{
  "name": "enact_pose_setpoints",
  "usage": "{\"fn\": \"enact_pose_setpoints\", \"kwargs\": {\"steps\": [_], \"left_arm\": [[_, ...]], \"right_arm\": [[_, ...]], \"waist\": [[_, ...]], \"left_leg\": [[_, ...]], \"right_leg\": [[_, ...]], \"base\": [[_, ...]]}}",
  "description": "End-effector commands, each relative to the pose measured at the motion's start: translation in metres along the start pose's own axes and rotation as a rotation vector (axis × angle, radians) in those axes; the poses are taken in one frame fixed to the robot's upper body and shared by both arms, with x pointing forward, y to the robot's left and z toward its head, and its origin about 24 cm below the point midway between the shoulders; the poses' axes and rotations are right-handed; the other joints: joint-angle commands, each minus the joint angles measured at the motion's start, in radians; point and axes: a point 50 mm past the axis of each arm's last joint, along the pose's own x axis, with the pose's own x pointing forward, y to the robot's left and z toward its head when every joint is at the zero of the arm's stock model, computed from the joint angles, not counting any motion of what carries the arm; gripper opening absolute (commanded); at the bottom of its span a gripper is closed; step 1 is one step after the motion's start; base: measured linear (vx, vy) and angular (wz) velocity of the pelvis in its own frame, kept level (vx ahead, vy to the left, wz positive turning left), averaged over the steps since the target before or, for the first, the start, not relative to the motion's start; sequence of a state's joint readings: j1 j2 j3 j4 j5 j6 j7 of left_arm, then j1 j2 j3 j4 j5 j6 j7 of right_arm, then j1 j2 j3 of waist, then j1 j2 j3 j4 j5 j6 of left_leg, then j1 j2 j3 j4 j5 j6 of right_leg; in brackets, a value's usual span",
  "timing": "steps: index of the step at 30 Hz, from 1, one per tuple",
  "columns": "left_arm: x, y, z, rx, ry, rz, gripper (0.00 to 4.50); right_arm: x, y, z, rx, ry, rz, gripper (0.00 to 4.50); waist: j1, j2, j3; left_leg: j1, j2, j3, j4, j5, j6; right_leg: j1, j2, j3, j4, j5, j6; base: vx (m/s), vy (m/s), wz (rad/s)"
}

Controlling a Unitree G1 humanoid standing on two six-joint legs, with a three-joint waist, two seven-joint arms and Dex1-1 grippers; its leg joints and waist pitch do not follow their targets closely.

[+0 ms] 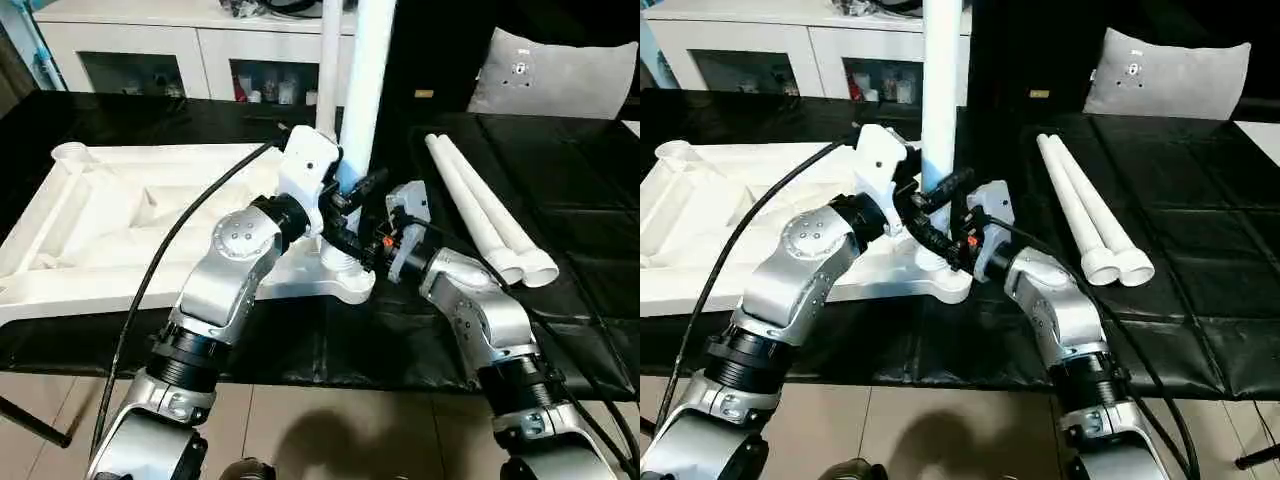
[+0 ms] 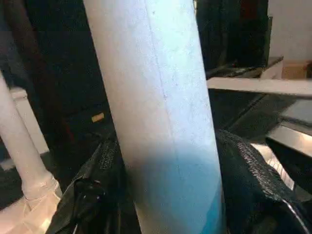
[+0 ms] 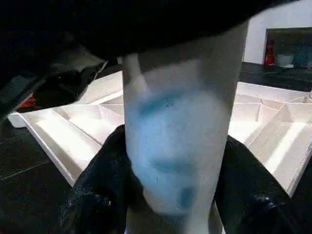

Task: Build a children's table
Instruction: Pick table leg

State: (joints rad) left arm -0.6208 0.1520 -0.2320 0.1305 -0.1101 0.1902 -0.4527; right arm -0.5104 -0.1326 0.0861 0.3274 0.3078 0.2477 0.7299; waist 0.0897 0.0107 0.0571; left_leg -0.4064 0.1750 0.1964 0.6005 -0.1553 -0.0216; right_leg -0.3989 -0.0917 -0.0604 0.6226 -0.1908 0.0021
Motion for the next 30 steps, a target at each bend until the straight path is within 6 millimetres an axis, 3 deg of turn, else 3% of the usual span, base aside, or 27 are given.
{"fn": "enact_pose_setpoints", "kwargs": {"steps": [1, 6, 12, 21, 30], "left_arm": [[-0.009, 0.016, -0.013, 0.097, 0.094, 0.068, 2.24], [-0.011, 0.018, -0.016, 0.082, 0.104, 0.065, 2.22], [-0.009, 0.006, -0.011, -0.281, 0.017, 0.019, 2.09], [-0.005, -0.005, 0.001, -0.523, -0.082, -0.027, 1.93], [-0.005, 0.002, 0.0, -0.423, -0.035, 0.024, 1.93]], "right_arm": [[0.0, -0.001, 0.009, -0.04, -0.028, 0.014, 1.93], [-0.001, -0.002, 0.008, -0.043, -0.025, 0.014, 1.93], [-0.001, -0.002, 0.008, -0.041, -0.022, 0.014, 1.93], [0.001, -0.002, 0.008, -0.043, -0.022, 0.012, 1.93], [0.0, -0.004, 0.007, -0.053, -0.014, -0.011, 1.93]], "waist": [[0.0, -0.003, -0.072], [-0.001, -0.004, -0.072], [0.0, -0.008, -0.072], [0.0, -0.007, -0.07], [-0.001, -0.006, -0.07]], "left_leg": [[0.032, 0.055, -0.031, -0.079, -0.276, -0.019], [0.032, 0.055, -0.03, -0.079, -0.28, -0.027], [0.031, 0.053, -0.026, -0.076, -0.271, -0.022], [0.031, 0.054, -0.027, -0.077, -0.274, -0.014], [0.03, 0.054, -0.029, -0.08, -0.271, -0.015]], "right_leg": [[0.035, -0.057, 0.042, -0.081, -0.204, -0.165], [0.034, -0.058, 0.043, -0.079, -0.209, -0.168], [0.036, -0.059, 0.042, -0.076, -0.198, -0.196], [0.035, -0.056, 0.043, -0.083, -0.224, -0.181], [0.036, -0.057, 0.043, -0.085, -0.226, -0.162]], "base": [[0.0, 0.0, 0.0], [0.0, 0.0, 0.0], [0.0, 0.0, 0.0], [0.0, 0.0, 0.0], [0.0, 0.0, 0.0]]}}
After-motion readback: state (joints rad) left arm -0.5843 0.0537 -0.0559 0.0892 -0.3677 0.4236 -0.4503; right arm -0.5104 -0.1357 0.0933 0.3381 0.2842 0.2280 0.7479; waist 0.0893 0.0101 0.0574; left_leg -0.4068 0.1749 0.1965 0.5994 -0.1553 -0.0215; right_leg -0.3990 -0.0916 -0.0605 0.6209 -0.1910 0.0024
